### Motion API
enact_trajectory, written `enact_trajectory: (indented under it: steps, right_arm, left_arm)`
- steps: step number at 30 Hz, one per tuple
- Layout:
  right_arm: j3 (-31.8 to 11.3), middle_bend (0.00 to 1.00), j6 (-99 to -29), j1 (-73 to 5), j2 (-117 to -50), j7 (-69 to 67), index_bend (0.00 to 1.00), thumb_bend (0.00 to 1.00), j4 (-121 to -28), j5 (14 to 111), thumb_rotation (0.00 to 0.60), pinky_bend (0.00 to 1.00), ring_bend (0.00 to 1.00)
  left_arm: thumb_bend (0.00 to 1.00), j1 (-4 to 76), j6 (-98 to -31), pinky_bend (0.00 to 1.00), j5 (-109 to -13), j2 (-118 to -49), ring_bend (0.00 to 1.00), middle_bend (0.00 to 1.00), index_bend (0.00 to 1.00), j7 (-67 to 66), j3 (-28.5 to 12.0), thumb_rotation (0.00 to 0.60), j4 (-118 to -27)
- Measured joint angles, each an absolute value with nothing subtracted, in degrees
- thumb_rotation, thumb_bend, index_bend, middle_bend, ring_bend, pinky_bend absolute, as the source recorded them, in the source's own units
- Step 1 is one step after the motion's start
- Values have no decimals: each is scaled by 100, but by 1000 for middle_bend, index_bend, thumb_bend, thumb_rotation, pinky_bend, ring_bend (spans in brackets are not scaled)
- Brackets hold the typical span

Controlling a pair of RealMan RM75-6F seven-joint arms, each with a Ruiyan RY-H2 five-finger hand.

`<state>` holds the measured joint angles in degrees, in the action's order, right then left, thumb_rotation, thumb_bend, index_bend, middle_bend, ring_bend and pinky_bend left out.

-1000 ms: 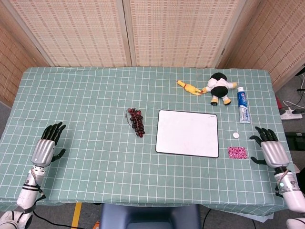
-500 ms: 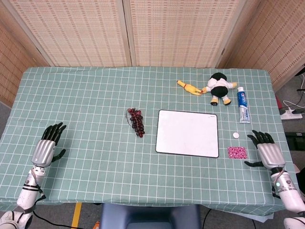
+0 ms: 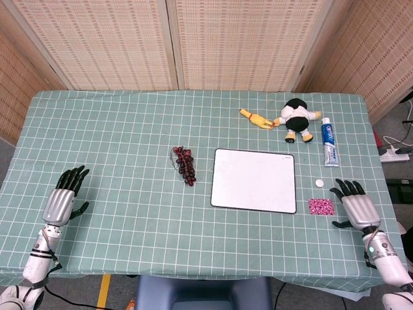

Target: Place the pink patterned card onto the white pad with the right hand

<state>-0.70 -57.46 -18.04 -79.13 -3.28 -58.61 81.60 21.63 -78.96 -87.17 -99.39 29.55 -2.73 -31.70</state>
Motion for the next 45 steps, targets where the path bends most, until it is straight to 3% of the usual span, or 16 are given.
enact_trajectory:
  steps: [24, 45]
  right_arm:
    - [-150, 0, -5543, -1937, -8136, -237, 332, 231, -5878, 7921, 600, 0, 0]
    - [-163, 0, -5290, -2054, -8286, -485, 349, 243, -5632, 7860, 600, 0, 0]
  left_arm:
    - [242, 2164, -7877, 0, -8710, -9909, 0, 0, 0, 2997, -279, 600, -3206]
    - [243, 2177, -7814, 0, -8709, -9893, 0, 0, 0, 3032, -269, 600, -3208]
